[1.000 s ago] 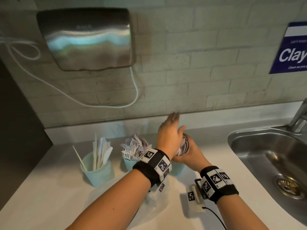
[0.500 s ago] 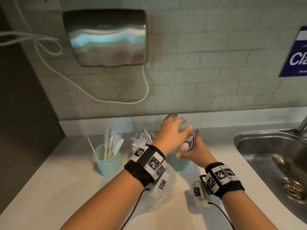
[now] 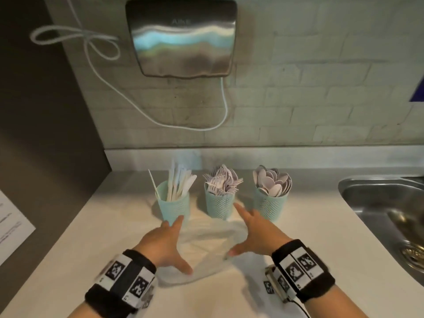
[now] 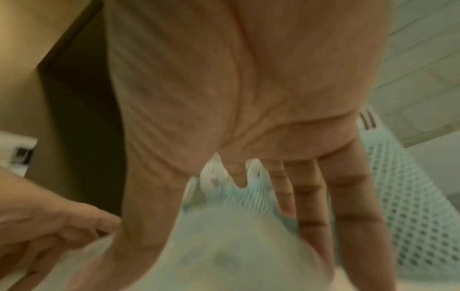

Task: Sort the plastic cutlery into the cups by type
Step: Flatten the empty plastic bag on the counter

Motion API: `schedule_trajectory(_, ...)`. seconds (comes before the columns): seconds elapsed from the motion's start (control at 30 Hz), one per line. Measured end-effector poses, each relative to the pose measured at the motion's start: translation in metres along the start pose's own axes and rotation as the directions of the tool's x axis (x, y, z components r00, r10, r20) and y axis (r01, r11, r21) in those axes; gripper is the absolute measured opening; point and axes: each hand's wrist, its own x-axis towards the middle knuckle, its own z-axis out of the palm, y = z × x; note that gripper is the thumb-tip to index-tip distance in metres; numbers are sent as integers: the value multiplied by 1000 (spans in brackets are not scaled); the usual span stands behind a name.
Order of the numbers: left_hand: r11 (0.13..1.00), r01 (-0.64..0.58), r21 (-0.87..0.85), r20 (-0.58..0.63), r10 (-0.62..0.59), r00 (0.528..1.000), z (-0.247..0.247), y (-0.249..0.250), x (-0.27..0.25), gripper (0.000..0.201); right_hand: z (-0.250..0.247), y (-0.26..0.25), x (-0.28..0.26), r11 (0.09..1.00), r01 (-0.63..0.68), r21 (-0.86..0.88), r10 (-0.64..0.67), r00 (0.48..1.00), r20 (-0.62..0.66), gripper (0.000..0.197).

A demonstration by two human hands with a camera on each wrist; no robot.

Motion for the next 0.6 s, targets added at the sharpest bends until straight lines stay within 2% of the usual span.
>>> schedule_trajectory(0.07,997,2,82,85,-9,996,25,-4,7,133,15,-7,3,995,-26,-96,34,996,80,123)
schedule_trajectory(0.1,990,-1,142,96,-13,995,34,-4,10,128,22,-11,4,988,-26,-152,44,992,118,117)
schedule_trajectory(0.17,952,-5,305,12,2,1000,43,-2,13,98,34,-17,4,958,12,-287,38,985,167,84)
schedule_trajectory(0.23,911,12,412,-113,38,993,39,-4,15,57,38,-21,4,931,33,-364,15,991,129,47)
schedule_trajectory(0.27,912,28,410,-126,26,992,38,-8,15,46,39,-22,4,930,21,-367,16,995,97,37)
schedule_trajectory(0.37,970,21,241,-65,-5,998,38,-22,17,36,39,-20,2,941,-42,-336,61,997,45,29)
schedule_trajectory(0.47,996,-49,-81,-59,44,997,36,-28,18,31,40,-22,-3,964,-99,-249,106,994,18,39)
schedule_trajectory(0.53,942,-137,-307,-111,108,988,31,-23,20,39,43,-27,-2,984,-86,-154,73,994,-87,46)
schedule_trajectory(0.6,863,-234,-447,-193,162,968,27,-15,22,43,47,-34,-1,999,-1,-34,-7,971,-240,51)
